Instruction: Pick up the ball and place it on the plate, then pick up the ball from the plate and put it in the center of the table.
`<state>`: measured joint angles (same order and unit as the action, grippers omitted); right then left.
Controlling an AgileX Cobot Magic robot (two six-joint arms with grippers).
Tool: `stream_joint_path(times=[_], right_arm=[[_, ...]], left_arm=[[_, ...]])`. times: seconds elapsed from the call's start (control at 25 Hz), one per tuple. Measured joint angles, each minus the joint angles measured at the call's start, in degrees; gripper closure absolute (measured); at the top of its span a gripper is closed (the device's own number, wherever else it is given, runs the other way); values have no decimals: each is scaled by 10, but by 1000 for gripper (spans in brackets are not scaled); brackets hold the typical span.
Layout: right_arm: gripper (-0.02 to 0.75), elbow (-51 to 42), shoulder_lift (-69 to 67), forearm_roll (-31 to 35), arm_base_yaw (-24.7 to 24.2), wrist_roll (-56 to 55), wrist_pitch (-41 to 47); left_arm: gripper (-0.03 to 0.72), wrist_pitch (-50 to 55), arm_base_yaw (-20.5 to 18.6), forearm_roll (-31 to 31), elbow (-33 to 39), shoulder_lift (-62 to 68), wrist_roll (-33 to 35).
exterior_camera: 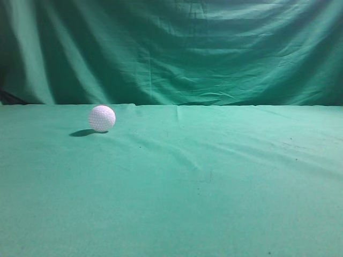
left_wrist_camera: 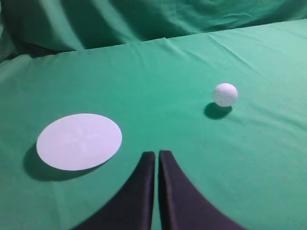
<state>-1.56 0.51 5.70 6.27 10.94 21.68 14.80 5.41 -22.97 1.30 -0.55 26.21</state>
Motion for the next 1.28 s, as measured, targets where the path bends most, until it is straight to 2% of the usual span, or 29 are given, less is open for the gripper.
stream_joint_path(times=[0.24, 0.4, 0.52, 1.28], right_arm=[[738, 0, 0, 0, 0, -1, 0], [738, 0, 0, 0, 0, -1, 0], [738, 0, 0, 0, 0, -1, 0], [738, 0, 0, 0, 0, -2, 0]], left_arm=[[688, -1, 0, 117, 0, -1, -90], [688, 16, 0, 170, 0, -1, -144], [688, 48, 0, 180, 0, -1, -155], [688, 48, 0, 181, 0, -1, -157]])
